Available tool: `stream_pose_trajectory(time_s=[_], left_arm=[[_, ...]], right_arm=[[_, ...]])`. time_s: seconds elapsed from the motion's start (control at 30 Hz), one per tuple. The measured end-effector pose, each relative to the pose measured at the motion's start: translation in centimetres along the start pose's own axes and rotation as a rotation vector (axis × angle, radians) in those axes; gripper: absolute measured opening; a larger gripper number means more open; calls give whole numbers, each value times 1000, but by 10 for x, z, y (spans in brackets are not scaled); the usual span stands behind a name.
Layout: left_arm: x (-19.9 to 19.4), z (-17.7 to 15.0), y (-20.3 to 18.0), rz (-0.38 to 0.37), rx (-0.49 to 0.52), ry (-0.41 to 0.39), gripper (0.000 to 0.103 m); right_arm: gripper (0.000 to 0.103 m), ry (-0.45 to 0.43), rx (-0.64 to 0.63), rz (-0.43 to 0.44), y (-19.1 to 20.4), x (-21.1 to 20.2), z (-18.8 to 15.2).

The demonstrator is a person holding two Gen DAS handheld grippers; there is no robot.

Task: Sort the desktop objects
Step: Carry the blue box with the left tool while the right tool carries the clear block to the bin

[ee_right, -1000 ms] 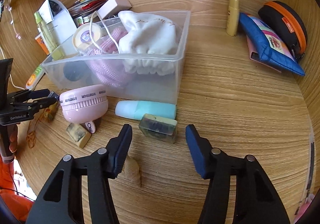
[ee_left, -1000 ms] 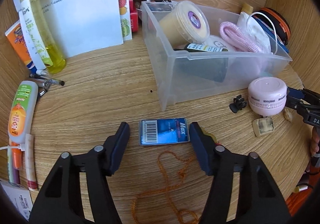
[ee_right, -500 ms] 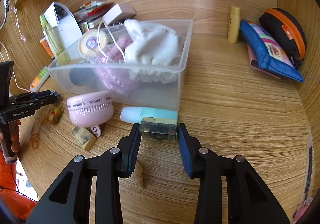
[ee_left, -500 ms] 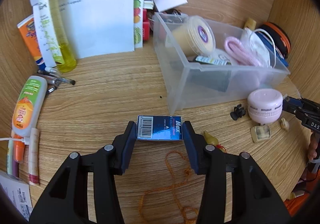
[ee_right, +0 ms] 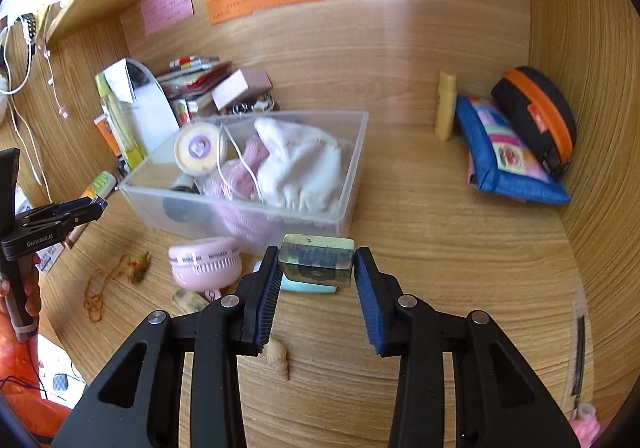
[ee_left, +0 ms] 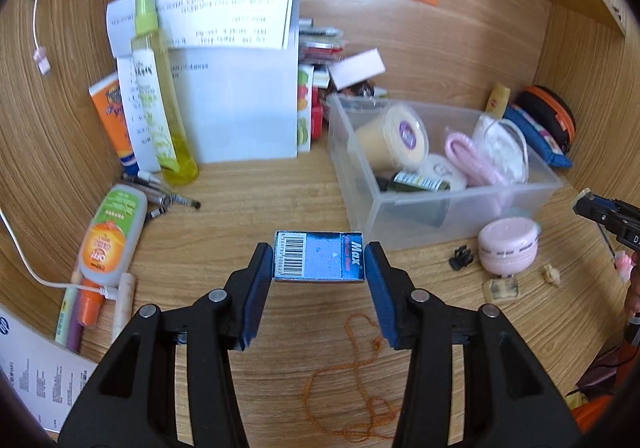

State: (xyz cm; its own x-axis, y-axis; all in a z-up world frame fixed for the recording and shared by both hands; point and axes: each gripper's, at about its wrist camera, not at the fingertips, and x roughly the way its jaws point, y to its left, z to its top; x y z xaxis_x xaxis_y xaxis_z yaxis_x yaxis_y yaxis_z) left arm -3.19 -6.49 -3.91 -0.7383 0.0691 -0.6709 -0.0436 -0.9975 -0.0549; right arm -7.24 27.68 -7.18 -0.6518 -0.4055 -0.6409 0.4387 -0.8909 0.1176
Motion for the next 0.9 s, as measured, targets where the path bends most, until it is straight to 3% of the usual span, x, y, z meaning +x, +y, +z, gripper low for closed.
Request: stream_pose_trajectory(time_s=[0.47,0.9], left_arm=[[-14,39,-19,-71,18,-130,47],[0,62,-53,-190,49,-154,47]], right_arm=[[34,-98,0,-7,-7,-9,33],[34,-72,-49,38,1,19,46]])
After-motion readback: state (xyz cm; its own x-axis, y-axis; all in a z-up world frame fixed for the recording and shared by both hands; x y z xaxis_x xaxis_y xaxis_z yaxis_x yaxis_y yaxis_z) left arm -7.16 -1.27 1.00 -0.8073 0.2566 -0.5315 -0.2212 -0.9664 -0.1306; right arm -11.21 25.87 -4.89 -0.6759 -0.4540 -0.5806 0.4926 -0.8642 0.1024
